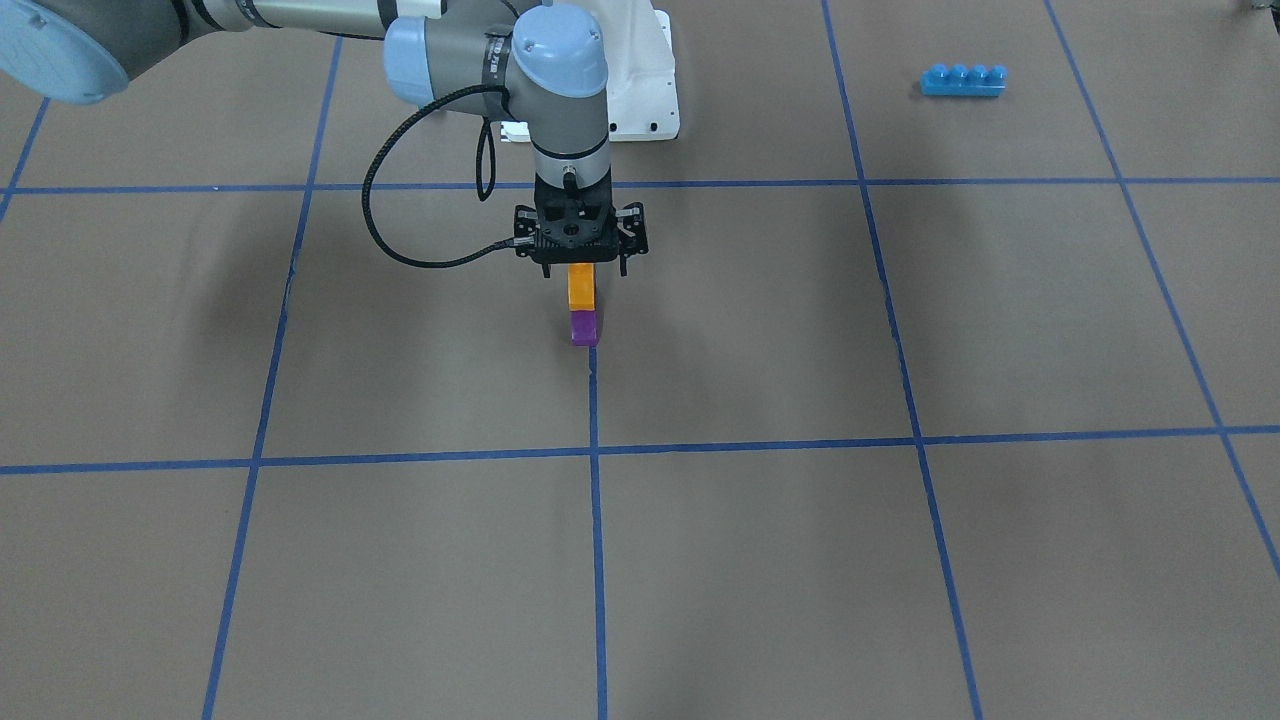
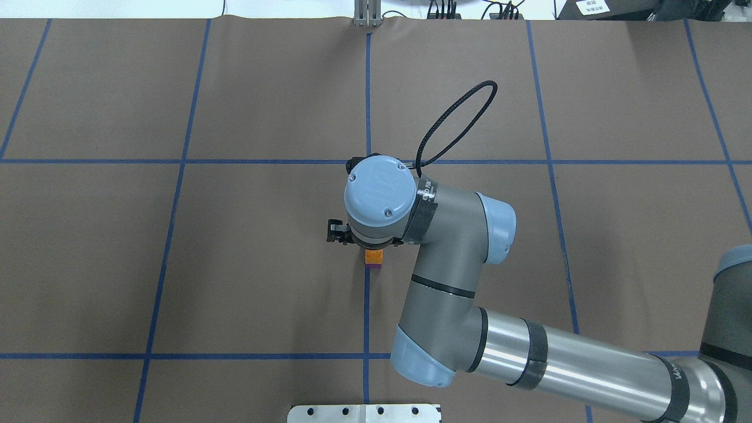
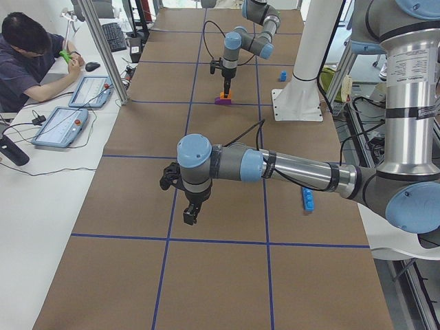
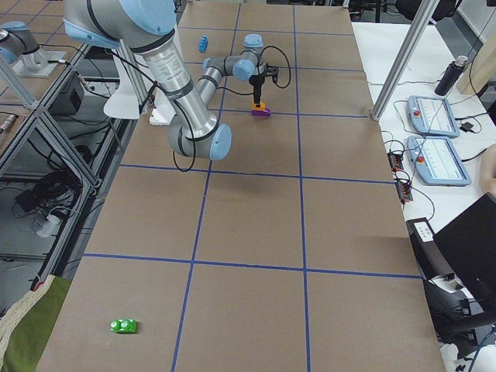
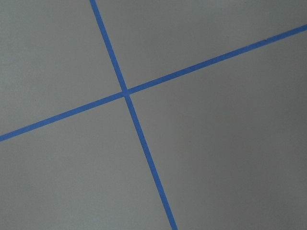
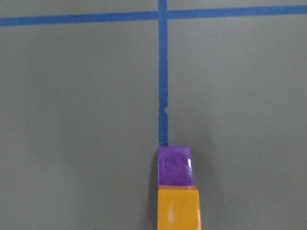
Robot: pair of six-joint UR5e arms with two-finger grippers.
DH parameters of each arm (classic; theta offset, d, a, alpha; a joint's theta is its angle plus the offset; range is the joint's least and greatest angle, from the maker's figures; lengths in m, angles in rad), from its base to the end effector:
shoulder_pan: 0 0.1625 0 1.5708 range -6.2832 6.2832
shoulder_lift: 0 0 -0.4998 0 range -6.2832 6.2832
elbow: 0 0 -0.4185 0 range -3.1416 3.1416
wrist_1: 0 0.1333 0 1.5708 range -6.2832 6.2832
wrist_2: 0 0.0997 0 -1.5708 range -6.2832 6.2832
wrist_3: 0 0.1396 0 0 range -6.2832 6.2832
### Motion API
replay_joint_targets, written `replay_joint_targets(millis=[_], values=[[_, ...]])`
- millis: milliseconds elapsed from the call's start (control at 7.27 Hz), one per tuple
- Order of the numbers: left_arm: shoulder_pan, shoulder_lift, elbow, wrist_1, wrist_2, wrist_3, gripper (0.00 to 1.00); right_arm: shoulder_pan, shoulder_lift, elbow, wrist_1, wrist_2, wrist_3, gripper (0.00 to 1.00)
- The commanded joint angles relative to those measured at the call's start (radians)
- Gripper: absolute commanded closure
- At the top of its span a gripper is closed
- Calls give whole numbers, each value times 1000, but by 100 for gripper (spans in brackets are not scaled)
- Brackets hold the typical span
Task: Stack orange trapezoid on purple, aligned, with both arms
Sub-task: 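Open the right gripper and lift it away from the stack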
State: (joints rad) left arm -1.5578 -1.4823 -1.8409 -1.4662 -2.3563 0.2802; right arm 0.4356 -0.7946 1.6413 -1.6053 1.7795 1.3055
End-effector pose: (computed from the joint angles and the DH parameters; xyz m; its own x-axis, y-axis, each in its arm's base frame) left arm -0.0284 -0.4749 0.6755 0.6751 0.3368 -0.6563 -0.2078 0.9405 0.2689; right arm -0.6768 -0.4301 0.2272 0.6743 0.0309 0.7378 -0.1033 0.9933 0.0528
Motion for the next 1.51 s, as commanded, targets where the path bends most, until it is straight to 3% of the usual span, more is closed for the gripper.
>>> replay_joint_targets(millis=[0,550,825,963,1376], values=[[1,11,32,0,2,2,0,122,-75,95,-4,120,-85,0],[-10,16,37,16,17,-12,0,501,-405,228,-1,404,-612,0],[-79,85,46,6,49,-9,0,764,-646,216,-1,449,-1053,0],[-82,94,31,3,48,-10,0,892,-716,194,-5,495,-1239,0],[-82,82,19,3,41,-9,0,1101,-883,158,11,526,-1405,0]])
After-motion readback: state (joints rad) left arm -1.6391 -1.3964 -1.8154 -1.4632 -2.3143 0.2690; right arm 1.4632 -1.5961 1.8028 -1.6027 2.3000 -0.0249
